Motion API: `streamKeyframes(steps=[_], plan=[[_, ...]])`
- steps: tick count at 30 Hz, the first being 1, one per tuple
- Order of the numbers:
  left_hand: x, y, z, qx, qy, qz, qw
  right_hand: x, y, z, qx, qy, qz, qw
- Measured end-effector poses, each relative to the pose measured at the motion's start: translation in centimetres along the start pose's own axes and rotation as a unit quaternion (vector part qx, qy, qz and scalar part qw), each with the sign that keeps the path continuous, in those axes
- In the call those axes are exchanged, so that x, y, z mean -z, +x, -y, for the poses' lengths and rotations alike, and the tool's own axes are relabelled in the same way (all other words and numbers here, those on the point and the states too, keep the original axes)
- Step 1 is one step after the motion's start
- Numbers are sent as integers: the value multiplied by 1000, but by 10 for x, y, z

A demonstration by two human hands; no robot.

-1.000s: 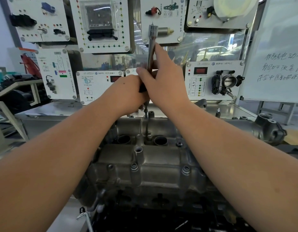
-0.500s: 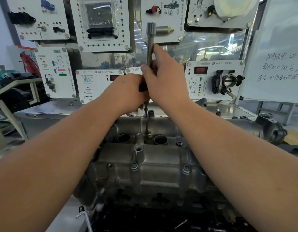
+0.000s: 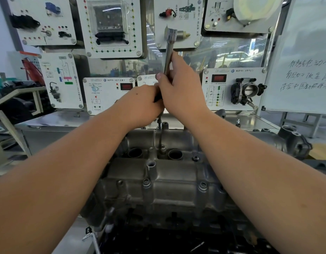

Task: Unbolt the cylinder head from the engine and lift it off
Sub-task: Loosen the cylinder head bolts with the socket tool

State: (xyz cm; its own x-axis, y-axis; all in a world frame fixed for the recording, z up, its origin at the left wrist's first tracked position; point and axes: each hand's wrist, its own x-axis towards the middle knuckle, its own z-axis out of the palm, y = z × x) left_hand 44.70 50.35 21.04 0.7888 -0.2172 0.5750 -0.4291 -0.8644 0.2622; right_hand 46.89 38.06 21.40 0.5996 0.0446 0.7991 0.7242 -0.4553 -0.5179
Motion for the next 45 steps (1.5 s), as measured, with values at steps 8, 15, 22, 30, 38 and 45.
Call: streamKeyframes(steps=[8, 15, 22, 30, 38, 45], plan=[[-1, 5, 3, 19, 6, 1, 1000, 0, -3, 4, 12, -9, -13, 1000], [-3, 5, 1, 8, 22, 7, 1000, 0, -3, 4, 8, -6, 7, 1000], [-1, 4, 0, 12, 27, 4, 1000, 0, -1, 3, 20, -40, 7, 999], [1, 5, 0, 16, 25, 7, 1000, 0, -3, 2, 23, -35, -2, 999], [-2, 3, 0, 7, -2, 4, 1000, 0, -4, 5, 8, -20, 14, 1000], [0, 4, 1, 14, 6, 7, 1000, 0, -1, 2, 15, -38, 9, 999]])
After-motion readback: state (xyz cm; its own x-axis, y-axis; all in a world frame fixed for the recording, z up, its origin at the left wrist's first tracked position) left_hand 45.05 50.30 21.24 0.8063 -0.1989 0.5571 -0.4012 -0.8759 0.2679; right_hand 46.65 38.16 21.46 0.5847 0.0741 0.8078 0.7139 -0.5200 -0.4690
